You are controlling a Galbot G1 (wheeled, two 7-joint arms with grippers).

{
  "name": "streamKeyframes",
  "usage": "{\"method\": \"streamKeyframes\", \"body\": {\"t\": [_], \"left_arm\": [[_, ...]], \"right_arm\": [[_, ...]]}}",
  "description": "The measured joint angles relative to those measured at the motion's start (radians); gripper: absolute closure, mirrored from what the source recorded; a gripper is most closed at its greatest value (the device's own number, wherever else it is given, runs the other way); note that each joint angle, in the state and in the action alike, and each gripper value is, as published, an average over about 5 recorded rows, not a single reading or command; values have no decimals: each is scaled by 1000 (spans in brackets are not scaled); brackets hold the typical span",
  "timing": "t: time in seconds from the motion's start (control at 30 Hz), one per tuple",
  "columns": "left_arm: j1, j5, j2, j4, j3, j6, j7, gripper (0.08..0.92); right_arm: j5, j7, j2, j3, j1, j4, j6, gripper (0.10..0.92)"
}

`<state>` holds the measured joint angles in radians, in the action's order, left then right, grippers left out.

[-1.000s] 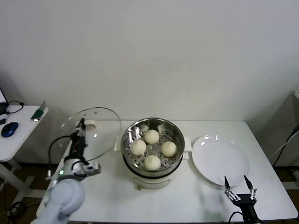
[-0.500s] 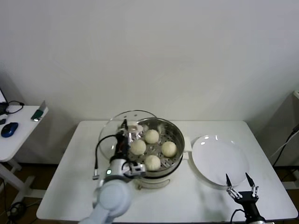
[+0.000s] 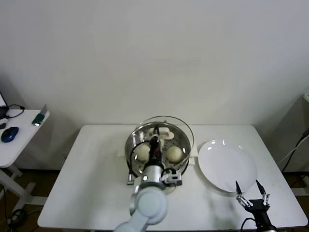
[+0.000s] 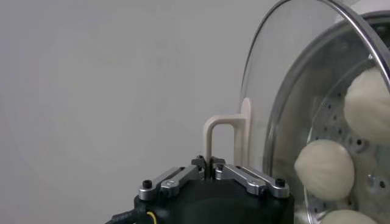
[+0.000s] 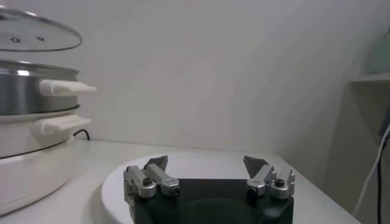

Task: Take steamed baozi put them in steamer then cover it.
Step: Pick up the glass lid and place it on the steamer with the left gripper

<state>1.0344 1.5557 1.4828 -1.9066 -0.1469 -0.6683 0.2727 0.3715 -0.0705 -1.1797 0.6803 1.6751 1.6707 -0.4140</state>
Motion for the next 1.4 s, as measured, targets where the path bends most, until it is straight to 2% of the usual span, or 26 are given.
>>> {"method": "streamKeyframes", "body": {"t": [0.7, 1.4], "left_arm": [[15, 80, 10, 87, 7, 10, -14, 863], [36, 66, 1, 81, 15, 16, -30, 854]], "right_arm": [[4, 1, -7, 3, -6, -9, -8, 203], [-1, -8, -17, -1, 0, -6, -11, 203]]}}
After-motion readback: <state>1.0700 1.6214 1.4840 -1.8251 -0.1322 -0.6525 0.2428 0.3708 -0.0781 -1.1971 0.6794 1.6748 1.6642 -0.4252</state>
